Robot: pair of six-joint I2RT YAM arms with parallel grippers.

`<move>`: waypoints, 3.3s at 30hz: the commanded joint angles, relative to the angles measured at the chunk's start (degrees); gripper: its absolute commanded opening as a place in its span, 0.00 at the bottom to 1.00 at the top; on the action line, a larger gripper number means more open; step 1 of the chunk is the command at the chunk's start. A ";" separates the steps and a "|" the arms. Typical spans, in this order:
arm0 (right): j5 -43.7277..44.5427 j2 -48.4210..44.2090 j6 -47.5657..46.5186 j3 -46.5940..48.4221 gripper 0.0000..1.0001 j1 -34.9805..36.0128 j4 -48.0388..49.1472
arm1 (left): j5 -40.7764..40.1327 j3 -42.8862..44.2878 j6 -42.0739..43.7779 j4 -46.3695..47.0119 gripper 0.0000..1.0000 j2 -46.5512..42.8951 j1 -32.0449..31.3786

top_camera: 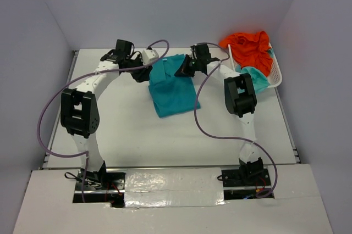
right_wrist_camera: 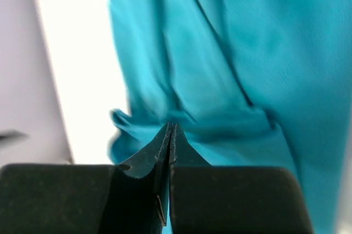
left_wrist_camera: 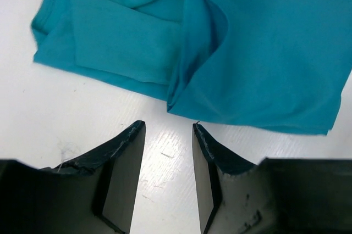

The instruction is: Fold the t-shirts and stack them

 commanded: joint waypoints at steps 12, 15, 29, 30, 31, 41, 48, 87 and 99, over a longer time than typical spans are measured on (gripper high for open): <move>2.27 -12.35 -2.59 -10.01 0.33 -5.29 0.05 | 2.68 -25.69 46.61 2.95 0.66 -14.65 -17.76; 2.00 -18.85 -7.96 -16.42 0.51 -7.14 -5.84 | 1.91 -27.12 50.65 1.93 0.70 -12.22 -19.88; 4.29 -23.44 -12.63 -35.52 0.69 -7.50 -10.09 | -5.22 -31.15 47.06 8.86 0.72 -6.48 -22.70; 4.29 -23.62 -12.80 -35.96 0.68 -7.50 -10.18 | -5.39 -31.77 47.06 8.69 0.72 -6.57 -22.70; 4.37 -23.79 -12.80 -36.49 0.68 -7.50 -10.09 | -5.39 -32.03 47.49 8.08 0.72 -6.66 -22.70; 3.41 -24.93 -14.12 -40.79 0.67 -5.39 -12.38 | -7.33 -35.55 48.91 10.61 0.55 -7.36 -22.70; -0.02 -22.21 -12.01 -43.35 0.15 -4.60 -8.95 | -7.68 -34.76 37.85 20.36 0.00 -7.28 -22.62; -5.82 -42.89 -20.19 -29.92 0.00 -5.64 -39.89 | 17.20 -4.97 -8.39 -5.82 0.00 -9.84 -5.83; -6.00 -23.38 -15.18 -11.63 0.00 -7.85 -32.50 | 12.19 0.40 -17.10 -1.51 0.00 2.29 -2.05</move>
